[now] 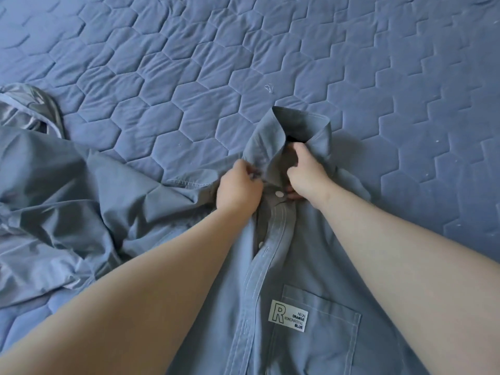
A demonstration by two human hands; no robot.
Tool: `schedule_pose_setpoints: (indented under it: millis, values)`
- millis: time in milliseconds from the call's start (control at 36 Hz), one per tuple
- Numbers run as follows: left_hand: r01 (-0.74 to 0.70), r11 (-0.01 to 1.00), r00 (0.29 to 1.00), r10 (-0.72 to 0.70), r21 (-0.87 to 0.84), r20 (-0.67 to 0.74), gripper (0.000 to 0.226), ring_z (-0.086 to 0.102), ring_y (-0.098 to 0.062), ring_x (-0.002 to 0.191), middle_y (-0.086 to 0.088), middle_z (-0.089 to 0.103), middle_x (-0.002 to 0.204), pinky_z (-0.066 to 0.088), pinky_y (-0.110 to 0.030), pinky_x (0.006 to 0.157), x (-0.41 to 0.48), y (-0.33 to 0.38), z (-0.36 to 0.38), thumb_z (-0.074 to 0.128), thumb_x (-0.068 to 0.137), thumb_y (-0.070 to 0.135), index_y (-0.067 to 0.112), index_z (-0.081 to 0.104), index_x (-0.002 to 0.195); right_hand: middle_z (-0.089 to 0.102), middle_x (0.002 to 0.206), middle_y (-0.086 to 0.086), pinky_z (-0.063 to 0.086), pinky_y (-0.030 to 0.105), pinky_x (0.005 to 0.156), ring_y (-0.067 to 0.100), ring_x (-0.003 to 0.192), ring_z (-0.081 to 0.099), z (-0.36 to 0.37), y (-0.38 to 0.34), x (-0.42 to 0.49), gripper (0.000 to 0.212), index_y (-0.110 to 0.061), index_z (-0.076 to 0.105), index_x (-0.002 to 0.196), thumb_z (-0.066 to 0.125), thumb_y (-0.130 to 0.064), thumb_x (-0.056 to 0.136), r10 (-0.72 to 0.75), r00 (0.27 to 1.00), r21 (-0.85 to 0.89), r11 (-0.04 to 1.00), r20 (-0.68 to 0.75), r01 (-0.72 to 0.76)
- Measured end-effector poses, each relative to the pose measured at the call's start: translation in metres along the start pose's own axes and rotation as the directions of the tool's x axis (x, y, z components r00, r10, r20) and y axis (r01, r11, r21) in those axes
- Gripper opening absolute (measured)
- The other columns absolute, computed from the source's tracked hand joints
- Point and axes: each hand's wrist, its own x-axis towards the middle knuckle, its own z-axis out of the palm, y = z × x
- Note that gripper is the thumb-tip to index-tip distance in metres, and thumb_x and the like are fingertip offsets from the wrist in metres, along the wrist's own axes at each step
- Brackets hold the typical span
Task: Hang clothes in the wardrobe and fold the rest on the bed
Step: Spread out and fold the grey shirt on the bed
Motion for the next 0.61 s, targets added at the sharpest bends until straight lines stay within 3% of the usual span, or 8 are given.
schedule_pose_setpoints:
  millis: [83,167,250,361,417,500,611]
  values:
    - [0.126,0.952,0.989,-0.141,-0.28,-0.033,0.01,0.062,-0.028,0.09,0.0,0.061,0.081,0.051,-0.035,0.082,0.006,-0.006,-0.004,0.048,0.083,0.012,0.021,0.052,0.08,0.055,0.113,0.012,0.057,0.038,0.061,0.035,0.095,0.06,-0.002,0.008,0.004,0.052,-0.04,0.026,0.14,0.046,-0.029,0.093,-0.047,0.995,-0.293,0.954,0.085,0.07]
    - [-0.003,0.976,1.0,0.009,-0.217,0.028,0.012,0.057,-0.017,0.071,0.006,0.051,0.067,0.047,-0.03,0.071,0.004,-0.007,-0.003,0.048,0.084,0.011,0.022,0.052,0.084,0.056,0.115,0.014,0.057,0.046,0.071,0.037,0.097,0.059,0.001,0.008,0.009,0.049,-0.029,0.033,0.135,0.053,-0.032,0.091,-0.064,0.991,-0.451,0.886,0.119,0.112]
    - [-0.135,0.972,0.981,0.158,-0.194,0.112,0.014,0.046,-0.008,0.07,0.007,0.048,0.076,0.036,-0.024,0.066,-0.001,-0.005,-0.001,0.054,0.084,0.012,0.023,0.052,0.092,0.06,0.112,0.014,0.053,0.048,0.079,0.035,0.097,0.058,0.001,0.01,0.004,0.039,-0.02,0.04,0.125,0.054,-0.031,0.09,-0.163,0.986,-0.473,0.866,0.041,0.163]
    - [-0.184,0.965,0.961,0.216,-0.184,0.171,0.03,0.047,-0.009,0.085,0.003,0.047,0.097,0.037,-0.02,0.076,0.0,-0.005,0.004,0.053,0.085,0.007,0.026,0.052,0.108,0.064,0.096,0.011,0.049,0.038,0.074,0.029,0.088,0.058,-0.003,0.024,-0.009,0.018,-0.008,0.053,0.101,0.057,-0.022,0.09,-0.379,0.917,-0.348,0.882,-0.125,0.318]
    - [-0.187,0.959,0.964,0.221,-0.211,0.149,0.033,0.049,-0.012,0.089,0.001,0.049,0.101,0.039,-0.021,0.075,-0.001,-0.005,0.003,0.049,0.086,0.004,0.026,0.053,0.11,0.063,0.084,0.008,0.048,0.036,0.069,0.026,0.079,0.057,-0.009,0.028,-0.008,0.008,-0.009,0.053,0.089,0.054,-0.017,0.091,-0.405,0.872,-0.259,0.904,-0.275,0.339]
    - [-0.194,0.953,0.969,0.224,-0.235,0.108,0.031,0.05,-0.012,0.085,-0.003,0.051,0.108,0.04,-0.019,0.07,-0.001,-0.004,0.003,0.046,0.087,0.004,0.025,0.052,0.109,0.053,0.071,0.002,0.055,0.045,0.062,0.022,0.059,0.057,-0.023,0.027,-0.006,0.022,-0.024,0.044,0.075,0.048,-0.016,0.095,-0.264,0.845,0.041,0.947,-0.465,0.318]
    - [-0.288,0.956,0.951,0.293,-0.061,0.101,0.031,0.044,-0.013,0.092,0.0,0.043,0.105,0.035,-0.023,0.076,-0.004,0.001,0.005,0.043,0.088,0.004,0.019,0.051,0.114,0.053,0.07,0.001,0.051,0.029,0.048,0.012,0.046,0.053,-0.04,0.018,-0.011,0.026,-0.026,0.04,0.075,0.039,-0.017,0.099,-0.126,0.829,0.312,0.887,-0.545,0.34]
